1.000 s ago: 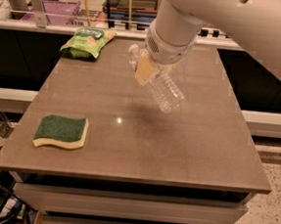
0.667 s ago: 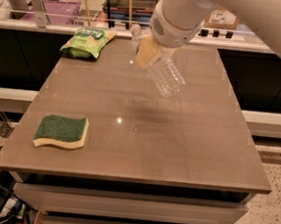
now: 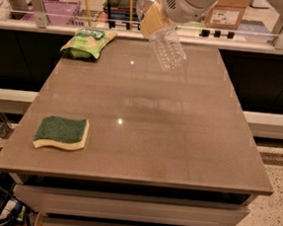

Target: Move water bottle near green rice chip bag

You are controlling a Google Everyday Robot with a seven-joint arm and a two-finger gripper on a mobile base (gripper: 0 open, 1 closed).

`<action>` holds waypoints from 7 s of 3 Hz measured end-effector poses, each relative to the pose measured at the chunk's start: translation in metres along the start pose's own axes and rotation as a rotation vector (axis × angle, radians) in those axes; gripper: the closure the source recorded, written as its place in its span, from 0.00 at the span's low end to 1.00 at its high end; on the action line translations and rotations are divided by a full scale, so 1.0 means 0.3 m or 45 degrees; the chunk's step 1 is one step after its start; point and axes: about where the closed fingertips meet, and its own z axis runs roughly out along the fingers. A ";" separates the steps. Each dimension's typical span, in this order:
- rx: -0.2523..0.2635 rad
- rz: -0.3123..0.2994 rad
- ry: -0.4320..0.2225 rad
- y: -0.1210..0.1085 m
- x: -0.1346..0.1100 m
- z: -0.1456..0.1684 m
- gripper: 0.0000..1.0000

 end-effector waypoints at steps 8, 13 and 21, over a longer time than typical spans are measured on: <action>-0.222 -0.138 -0.596 0.051 -0.482 0.368 1.00; -0.136 -0.057 -0.882 0.235 -0.528 0.625 1.00; 0.046 0.065 -0.903 0.091 -0.391 0.741 1.00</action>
Offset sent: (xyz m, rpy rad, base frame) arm 0.0043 0.0034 0.0083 0.0187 -0.0337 0.0029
